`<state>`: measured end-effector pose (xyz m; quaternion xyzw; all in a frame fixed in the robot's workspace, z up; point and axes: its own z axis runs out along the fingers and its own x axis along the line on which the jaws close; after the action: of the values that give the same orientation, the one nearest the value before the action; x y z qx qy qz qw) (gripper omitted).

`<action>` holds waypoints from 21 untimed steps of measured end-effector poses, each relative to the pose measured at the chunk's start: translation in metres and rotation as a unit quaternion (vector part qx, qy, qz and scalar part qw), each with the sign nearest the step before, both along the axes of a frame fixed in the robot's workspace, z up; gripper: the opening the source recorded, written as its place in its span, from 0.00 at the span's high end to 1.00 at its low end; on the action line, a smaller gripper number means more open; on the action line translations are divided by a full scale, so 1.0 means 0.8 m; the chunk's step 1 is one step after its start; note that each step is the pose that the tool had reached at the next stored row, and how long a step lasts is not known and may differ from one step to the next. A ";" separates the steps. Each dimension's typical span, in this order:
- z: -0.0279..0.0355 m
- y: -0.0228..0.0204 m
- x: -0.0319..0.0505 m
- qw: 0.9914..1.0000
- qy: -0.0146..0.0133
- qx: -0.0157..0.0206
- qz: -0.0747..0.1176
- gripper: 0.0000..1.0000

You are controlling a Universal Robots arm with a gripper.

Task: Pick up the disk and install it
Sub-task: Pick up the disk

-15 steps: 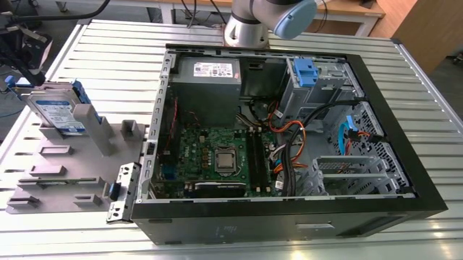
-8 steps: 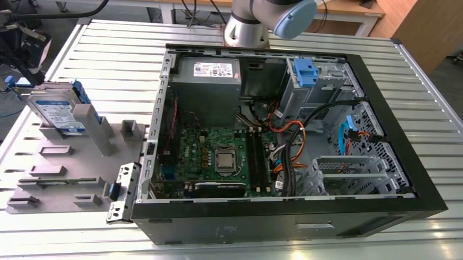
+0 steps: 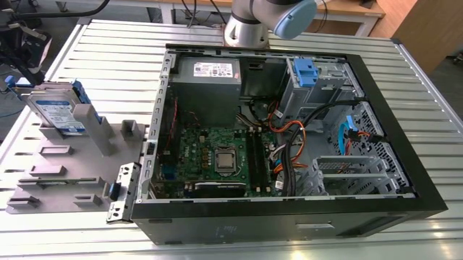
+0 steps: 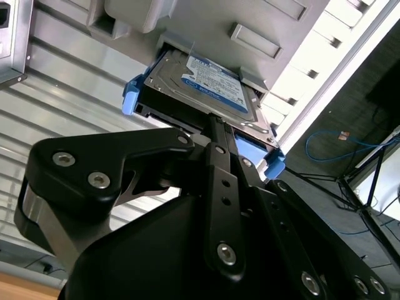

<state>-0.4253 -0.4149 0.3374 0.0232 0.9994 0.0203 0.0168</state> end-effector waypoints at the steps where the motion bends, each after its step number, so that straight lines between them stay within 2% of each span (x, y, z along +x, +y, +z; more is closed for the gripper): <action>1: 0.0000 0.0000 0.000 1.000 0.000 0.000 0.005 0.89; 6: -0.0002 0.0000 0.000 0.999 0.000 0.000 0.039 0.89; 10: -0.0003 -0.0001 0.000 0.998 0.000 0.000 0.069 0.89; 13: -0.0004 0.0000 0.000 0.996 0.000 0.000 0.091 0.89; 16: -0.0005 0.0000 0.000 0.994 0.000 0.000 0.113 0.89; 21: -0.0006 0.0000 0.000 0.988 0.000 0.000 0.152 0.89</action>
<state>-0.4253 -0.4149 0.3369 -0.1289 0.9913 0.0227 0.0136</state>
